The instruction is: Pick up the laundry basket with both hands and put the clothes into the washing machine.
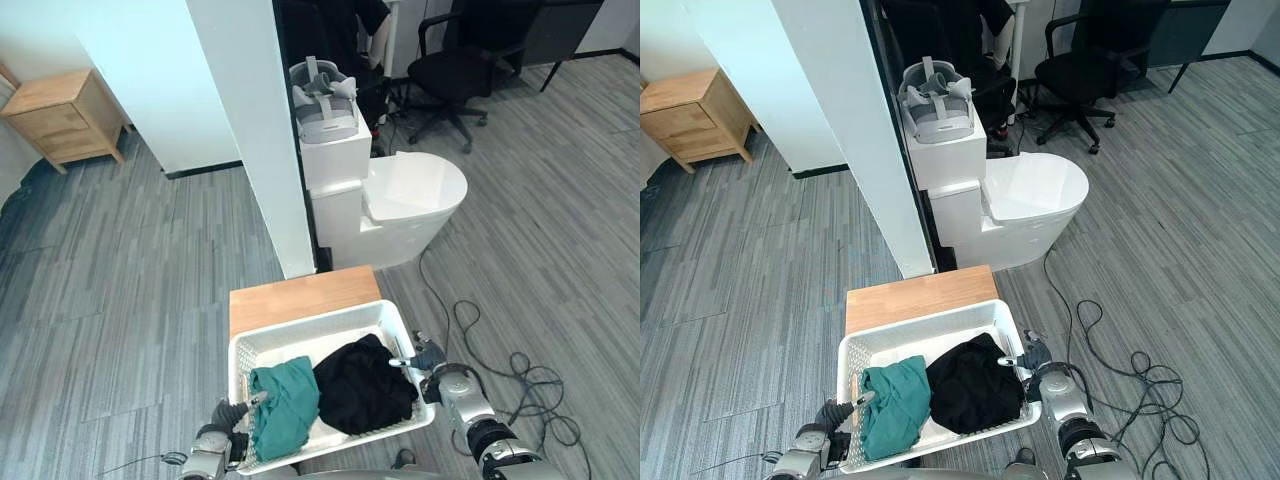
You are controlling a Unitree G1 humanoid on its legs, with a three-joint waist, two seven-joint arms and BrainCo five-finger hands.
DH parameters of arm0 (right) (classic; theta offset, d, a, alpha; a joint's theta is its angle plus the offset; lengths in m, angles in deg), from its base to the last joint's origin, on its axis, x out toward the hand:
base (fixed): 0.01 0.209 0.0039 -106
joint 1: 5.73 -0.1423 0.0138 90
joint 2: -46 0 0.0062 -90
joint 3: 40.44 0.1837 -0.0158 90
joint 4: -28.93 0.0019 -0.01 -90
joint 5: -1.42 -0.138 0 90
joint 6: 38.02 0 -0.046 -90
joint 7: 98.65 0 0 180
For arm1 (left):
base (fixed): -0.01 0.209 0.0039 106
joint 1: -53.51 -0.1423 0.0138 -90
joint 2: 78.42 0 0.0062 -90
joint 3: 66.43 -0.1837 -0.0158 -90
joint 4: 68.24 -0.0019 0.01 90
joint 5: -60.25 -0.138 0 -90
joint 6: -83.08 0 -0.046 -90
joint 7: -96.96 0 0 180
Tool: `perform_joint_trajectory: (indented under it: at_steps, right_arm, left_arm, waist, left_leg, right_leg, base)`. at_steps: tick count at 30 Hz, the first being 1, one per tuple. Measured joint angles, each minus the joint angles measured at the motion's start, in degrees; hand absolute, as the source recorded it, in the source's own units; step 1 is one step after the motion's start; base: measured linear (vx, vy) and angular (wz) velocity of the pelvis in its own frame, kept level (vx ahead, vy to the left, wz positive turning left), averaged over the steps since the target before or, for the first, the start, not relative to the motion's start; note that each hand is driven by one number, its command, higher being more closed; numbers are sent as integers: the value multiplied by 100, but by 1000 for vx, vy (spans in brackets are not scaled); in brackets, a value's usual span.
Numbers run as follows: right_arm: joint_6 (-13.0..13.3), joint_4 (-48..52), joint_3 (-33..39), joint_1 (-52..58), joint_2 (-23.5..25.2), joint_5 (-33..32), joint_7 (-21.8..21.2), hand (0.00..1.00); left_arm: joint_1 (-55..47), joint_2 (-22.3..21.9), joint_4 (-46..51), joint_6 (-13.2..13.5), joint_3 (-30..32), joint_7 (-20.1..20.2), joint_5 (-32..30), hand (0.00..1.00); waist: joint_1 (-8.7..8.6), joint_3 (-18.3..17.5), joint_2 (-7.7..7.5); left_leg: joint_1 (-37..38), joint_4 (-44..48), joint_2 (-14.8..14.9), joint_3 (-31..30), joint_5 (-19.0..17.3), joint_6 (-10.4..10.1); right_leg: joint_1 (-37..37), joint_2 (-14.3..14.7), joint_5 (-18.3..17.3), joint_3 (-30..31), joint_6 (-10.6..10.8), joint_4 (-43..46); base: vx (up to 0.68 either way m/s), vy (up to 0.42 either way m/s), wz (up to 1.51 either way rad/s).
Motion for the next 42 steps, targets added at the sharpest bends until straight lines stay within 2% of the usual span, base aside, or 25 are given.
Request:
perform_joint_trajectory:
  at_steps: [6,14,23,33,42]
  right_arm:
    - [-108,55,-2,-42,33,0,19,0]
    - [-9,1767,-263,233,2,9,-11,0]
    - [79,1864,-294,270,-55,34,-23,0]
    - [110,1848,-336,-103,-213,232,47,0]
    - [-8,1106,39,-682,-365,231,277,0]
  left_arm:
    - [-6,-9,1,-41,-64,-8,2,0]
    - [-26,-61,6,-50,-172,-18,-1,0]
    - [-42,-97,6,-62,-168,-20,-2,0]
    - [328,-100,15,-54,-168,-127,5,0]
    - [520,-153,134,29,-163,-141,128,0]
  waist:
    - [-2,69,-60]
    - [-6,212,-83]
    - [-3,299,-74]
    - [-2,833,-35]
    - [2,1207,48]
  left_leg:
    - [26,2,-9,-35,-2,1]
    - [155,2,-73,103,-37,18]
    - [203,5,-58,263,-66,-5]
    - [51,43,-113,257,-29,40]
    - [-243,51,-247,186,39,112]
  right_leg:
    - [42,-26,-28,-49,21,98]
    - [-10,-122,-121,135,76,304]
    - [-122,-118,-145,343,74,403]
    - [-573,-218,-305,417,88,979]
    - [-1019,-382,-402,459,136,1338]
  base:
    - [-16,-1,4]
    - [-8,17,-6]
    - [13,0,-11]
    - [-28,13,-1]
    - [-13,30,3]
